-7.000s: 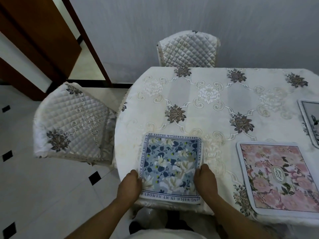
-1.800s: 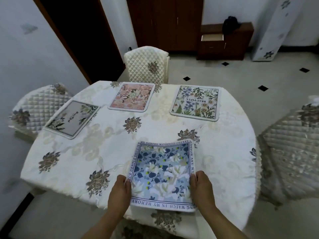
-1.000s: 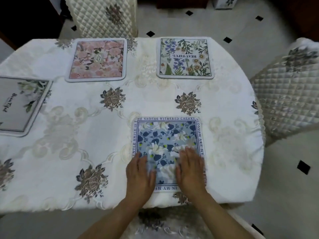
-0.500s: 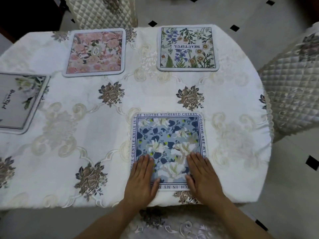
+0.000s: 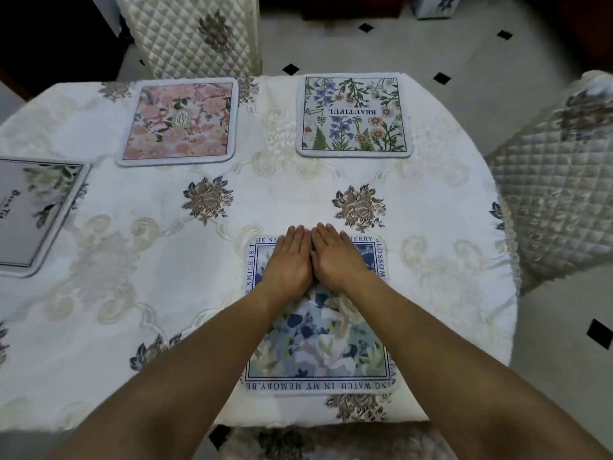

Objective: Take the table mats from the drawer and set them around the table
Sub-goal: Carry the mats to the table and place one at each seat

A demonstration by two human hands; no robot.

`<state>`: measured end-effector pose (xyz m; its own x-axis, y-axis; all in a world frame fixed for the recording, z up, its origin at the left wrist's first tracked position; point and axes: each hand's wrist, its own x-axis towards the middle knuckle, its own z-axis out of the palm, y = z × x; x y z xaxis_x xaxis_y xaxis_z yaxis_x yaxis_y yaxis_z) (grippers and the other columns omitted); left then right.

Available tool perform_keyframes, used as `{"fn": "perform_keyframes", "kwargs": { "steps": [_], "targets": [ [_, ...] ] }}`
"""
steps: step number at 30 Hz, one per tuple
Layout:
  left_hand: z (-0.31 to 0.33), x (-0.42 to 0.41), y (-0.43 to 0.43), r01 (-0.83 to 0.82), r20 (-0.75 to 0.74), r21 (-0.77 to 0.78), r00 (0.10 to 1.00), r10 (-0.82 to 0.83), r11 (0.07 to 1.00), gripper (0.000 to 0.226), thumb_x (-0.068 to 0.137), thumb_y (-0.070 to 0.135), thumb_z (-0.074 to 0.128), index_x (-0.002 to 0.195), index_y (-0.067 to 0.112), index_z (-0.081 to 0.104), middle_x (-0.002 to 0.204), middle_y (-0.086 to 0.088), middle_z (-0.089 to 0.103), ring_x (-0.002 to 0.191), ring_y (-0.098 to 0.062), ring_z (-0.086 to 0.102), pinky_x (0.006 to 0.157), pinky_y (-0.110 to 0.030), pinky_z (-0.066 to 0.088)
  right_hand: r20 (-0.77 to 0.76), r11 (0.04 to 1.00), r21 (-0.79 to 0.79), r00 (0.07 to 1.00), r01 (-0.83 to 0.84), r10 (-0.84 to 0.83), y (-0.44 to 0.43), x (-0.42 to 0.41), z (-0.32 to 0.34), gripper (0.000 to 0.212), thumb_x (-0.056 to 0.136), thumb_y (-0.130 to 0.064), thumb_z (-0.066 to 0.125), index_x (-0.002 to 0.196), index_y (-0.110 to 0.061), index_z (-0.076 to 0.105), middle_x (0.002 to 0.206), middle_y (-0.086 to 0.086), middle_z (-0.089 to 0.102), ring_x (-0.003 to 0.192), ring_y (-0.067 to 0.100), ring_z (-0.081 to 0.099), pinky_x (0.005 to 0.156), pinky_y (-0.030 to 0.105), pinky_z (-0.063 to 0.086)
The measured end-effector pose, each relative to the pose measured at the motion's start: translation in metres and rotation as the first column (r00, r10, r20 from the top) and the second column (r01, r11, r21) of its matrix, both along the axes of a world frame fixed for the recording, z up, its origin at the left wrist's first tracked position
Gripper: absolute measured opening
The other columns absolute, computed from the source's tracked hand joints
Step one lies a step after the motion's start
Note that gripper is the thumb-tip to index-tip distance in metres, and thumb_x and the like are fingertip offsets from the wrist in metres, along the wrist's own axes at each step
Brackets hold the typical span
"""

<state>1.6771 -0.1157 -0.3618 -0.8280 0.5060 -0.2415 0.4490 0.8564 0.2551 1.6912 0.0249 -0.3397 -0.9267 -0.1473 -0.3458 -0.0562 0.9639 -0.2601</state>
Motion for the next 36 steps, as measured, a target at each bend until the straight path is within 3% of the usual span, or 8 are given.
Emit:
{"fn": "perform_keyframes", "kwargs": {
  "steps": [6,14,18,24,28,30,33,36],
  "targets": [
    [0.0,-0.001,-0.036,0.061,-0.049,0.004,0.997,-0.06,0.998,0.063,0.101,0.044,0.013,0.152,0.007,0.007,0.161,-0.011,0.006,0.148,-0.025,0.002,0.121,-0.042,0.005,-0.009,0.999,-0.012,0.999,-0.051,0.051,0.033,0.01,-0.006,0.069,0.1,-0.05,0.022,0.154,-0.012,0.002,0.163,0.008,0.0,0.15,0.022,-0.003,0.12,0.038,0.001],
    [0.004,0.002,-0.08,-0.083,-0.01,0.003,0.997,0.083,0.997,0.066,0.1,0.045,0.019,0.151,0.004,0.011,0.16,-0.017,0.011,0.148,-0.03,0.006,0.118,-0.039,0.005,-0.02,0.988,0.065,0.99,0.137,-0.136,0.097,0.038,-0.013,0.075,0.097,-0.057,0.018,0.154,-0.011,0.0,0.163,0.009,-0.003,0.15,0.021,-0.007,0.121,0.041,0.0],
    [-0.002,0.059,-0.08,-0.151,-0.046,0.08,0.987,0.155,0.985,0.063,0.101,0.039,0.019,0.15,0.0,0.011,0.158,-0.02,0.01,0.147,-0.034,0.005,0.119,-0.046,0.011,-0.018,0.979,0.051,0.981,0.196,-0.195,0.071,0.097,-0.011,0.074,0.099,-0.056,0.01,0.152,-0.008,-0.01,0.16,0.01,-0.016,0.149,0.024,-0.013,0.122,0.043,-0.001],
    [-0.003,0.179,-0.094,-0.208,0.006,0.08,0.978,0.208,0.975,0.062,0.1,0.038,0.023,0.15,0.002,0.017,0.159,-0.017,0.013,0.148,-0.029,0.006,0.12,-0.038,0.002,0.02,0.972,0.014,0.972,0.236,-0.236,0.04,0.229,-0.013,0.071,0.1,-0.051,0.022,0.154,-0.01,-0.001,0.161,0.008,-0.01,0.149,0.02,-0.013,0.118,0.033,-0.009],
    [0.011,0.196,-0.099,-0.173,0.039,-0.03,0.984,0.175,0.984,0.062,0.099,0.039,0.023,0.145,-0.002,0.03,0.153,-0.021,0.03,0.144,-0.032,0.022,0.119,-0.037,0.003,0.067,0.972,0.073,0.971,0.224,-0.228,0.033,0.241,-0.002,0.07,0.097,-0.047,0.031,0.152,-0.005,0.02,0.159,0.013,0.014,0.147,0.029,0.018,0.115,0.034,-0.005],
    [0.016,0.191,-0.099,-0.167,0.04,-0.088,0.984,0.171,0.982,0.066,0.098,0.044,0.02,0.141,-0.002,0.04,0.147,-0.021,0.041,0.138,-0.035,0.036,0.117,-0.04,0.013,0.055,0.972,0.091,0.973,0.217,-0.222,0.033,0.232,0.009,0.07,0.093,-0.046,0.032,0.147,-0.002,0.032,0.155,0.013,0.018,0.141,0.034,0.034,0.117,0.036,0.001],
    [0.039,0.186,-0.088,-0.171,0.078,-0.171,0.979,0.187,0.97,0.065,0.085,0.048,0.042,0.127,0.001,0.057,0.132,-0.019,0.058,0.12,-0.037,0.057,0.098,-0.046,0.047,0.144,0.981,0.144,0.978,0.129,-0.15,0.039,0.219,0.039,0.073,0.096,-0.046,0.026,0.152,-0.002,0.011,0.161,0.012,0.002,0.148,0.035,0.014,0.12,0.044,0.006],
    [0.079,0.183,-0.066,-0.155,0.02,-0.173,0.987,0.16,0.973,0.045,0.074,0.046,0.052,0.102,0.012,0.064,0.098,-0.009,0.068,0.087,-0.029,0.065,0.076,-0.04,0.055,0.197,0.983,0.166,0.974,0.077,-0.109,0.053,0.208,0.074,0.061,0.095,-0.051,0.035,0.138,-0.008,0.039,0.139,0.017,0.048,0.13,0.033,0.043,0.105,0.043,0.034]
  ]
}}
